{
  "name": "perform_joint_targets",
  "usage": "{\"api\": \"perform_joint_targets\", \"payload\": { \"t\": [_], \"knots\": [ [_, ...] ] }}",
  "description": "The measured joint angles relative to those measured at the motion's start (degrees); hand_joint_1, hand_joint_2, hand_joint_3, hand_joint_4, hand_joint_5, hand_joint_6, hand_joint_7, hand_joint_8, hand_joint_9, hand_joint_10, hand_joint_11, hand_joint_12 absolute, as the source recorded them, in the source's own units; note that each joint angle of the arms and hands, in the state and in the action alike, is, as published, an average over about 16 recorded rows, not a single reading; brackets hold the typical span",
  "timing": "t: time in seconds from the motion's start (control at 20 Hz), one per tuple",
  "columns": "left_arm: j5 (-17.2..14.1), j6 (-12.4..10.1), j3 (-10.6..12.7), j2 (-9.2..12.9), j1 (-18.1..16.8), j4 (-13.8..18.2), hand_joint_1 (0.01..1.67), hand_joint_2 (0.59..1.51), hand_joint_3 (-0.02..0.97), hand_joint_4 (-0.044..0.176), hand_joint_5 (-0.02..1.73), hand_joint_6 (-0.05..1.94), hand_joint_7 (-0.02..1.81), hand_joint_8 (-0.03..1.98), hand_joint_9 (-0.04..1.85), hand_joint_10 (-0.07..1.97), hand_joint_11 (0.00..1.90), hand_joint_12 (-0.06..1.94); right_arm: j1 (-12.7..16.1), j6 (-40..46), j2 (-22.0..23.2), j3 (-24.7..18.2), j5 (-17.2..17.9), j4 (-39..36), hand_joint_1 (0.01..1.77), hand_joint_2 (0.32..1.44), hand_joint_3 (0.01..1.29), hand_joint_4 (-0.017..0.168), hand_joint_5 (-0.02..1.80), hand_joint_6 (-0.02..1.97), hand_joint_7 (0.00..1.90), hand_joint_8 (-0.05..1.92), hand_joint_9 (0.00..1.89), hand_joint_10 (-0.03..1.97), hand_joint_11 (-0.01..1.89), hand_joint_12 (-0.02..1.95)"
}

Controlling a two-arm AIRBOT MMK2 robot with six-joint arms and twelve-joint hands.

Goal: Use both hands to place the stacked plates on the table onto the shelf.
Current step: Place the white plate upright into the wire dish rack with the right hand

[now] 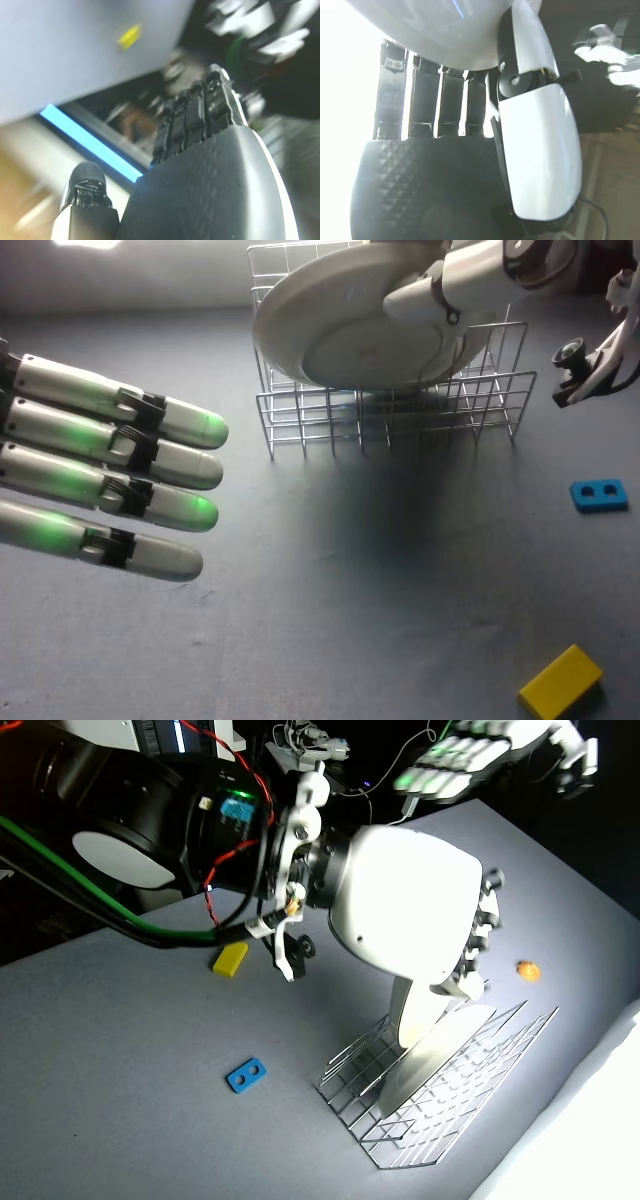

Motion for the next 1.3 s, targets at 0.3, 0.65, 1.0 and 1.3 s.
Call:
{"api": "perform_joint_targets", "payload": {
  "t": [0.3,0.65,1.0,1.3],
  "knots": [
    [-2.65,0.54,-1.24,-0.06,1.23,0.43,0.01,1.166,0.004,0.000,0.03,0.01,0.02,0.00,0.02,-0.06,0.02,0.00,-1.93,-1.19,-1.67,2.55,0.27,1.68,1.20,1.05,0.01,-0.009,0.85,1.04,1.00,1.01,1.18,0.05,0.75,1.03],
    [-2.51,1.55,-2.30,0.19,2.71,-0.82,0.01,1.169,0.004,0.000,0.03,0.01,0.02,0.00,0.02,-0.06,0.02,0.00,-4.49,-2.24,-3.17,4.93,0.51,1.72,1.19,1.07,0.01,-0.003,0.85,1.05,0.97,1.04,1.15,0.04,0.71,1.01],
    [-2.83,2.08,-2.67,0.45,3.50,-1.49,0.01,1.170,0.004,0.000,0.03,0.01,0.02,0.00,0.02,-0.06,0.02,0.00,-6.06,-2.79,-3.86,6.22,0.50,1.68,1.20,1.08,0.01,-0.002,0.80,0.78,0.91,0.68,1.03,0.02,0.62,0.98],
    [-3.14,2.26,-2.80,0.58,3.78,-1.75,0.01,1.170,0.005,0.000,0.04,0.01,0.03,0.00,0.02,-0.05,0.02,0.00,-6.25,-2.77,-3.78,6.12,0.33,1.68,1.21,1.06,0.01,-0.003,0.75,0.42,0.85,0.29,0.88,0.01,0.51,0.97]
  ]
}}
